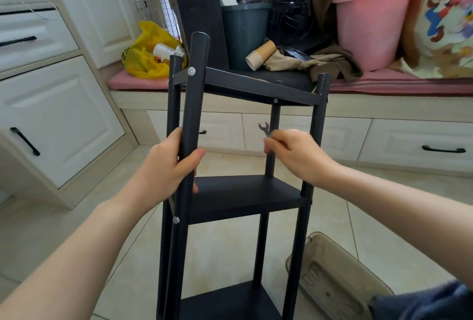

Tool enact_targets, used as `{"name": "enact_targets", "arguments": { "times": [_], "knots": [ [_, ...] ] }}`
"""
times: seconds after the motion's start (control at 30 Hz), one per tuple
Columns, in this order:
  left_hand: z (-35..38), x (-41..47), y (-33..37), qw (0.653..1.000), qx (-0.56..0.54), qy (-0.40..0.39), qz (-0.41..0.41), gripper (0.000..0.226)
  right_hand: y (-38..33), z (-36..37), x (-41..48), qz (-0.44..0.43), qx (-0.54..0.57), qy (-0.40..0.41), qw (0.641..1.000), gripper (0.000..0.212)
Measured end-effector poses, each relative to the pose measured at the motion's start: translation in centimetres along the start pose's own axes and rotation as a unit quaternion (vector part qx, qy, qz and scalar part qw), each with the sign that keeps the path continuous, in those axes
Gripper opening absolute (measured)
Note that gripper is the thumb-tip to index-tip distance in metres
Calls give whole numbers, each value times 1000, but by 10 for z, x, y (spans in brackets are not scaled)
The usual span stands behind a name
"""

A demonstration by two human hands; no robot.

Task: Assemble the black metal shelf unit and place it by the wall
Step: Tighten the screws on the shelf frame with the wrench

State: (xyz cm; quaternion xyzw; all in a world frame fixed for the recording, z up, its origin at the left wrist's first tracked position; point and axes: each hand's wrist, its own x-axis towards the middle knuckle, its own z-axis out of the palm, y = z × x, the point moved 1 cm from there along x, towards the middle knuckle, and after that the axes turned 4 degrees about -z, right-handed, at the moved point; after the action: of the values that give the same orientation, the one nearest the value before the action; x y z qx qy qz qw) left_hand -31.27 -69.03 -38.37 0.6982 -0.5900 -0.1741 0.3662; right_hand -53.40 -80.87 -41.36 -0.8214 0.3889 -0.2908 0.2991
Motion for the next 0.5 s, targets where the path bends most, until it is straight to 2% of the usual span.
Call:
{"name": "enact_targets", "arguments": {
  "times": [0.1, 0.27, 0.33, 0.5],
  "knots": [
    [-1, -1, -1, 1000, -5, -3, 4, 10, 17, -12, -5, 37, -10, 17, 999, 29],
    [-3, 0, -5, 1000, 4, -1, 2, 13, 40, -31, -5, 100, -53, 112, 987, 29],
    [-4, 1, -6, 1000, 3, -2, 4, 15, 47, -37, -2, 139, -76, 122, 980, 30],
    [-4, 0, -4, 1000, -4, -15, 10, 23, 46, -44, 0, 196, 120, 106, 967, 24]
  ]
}}
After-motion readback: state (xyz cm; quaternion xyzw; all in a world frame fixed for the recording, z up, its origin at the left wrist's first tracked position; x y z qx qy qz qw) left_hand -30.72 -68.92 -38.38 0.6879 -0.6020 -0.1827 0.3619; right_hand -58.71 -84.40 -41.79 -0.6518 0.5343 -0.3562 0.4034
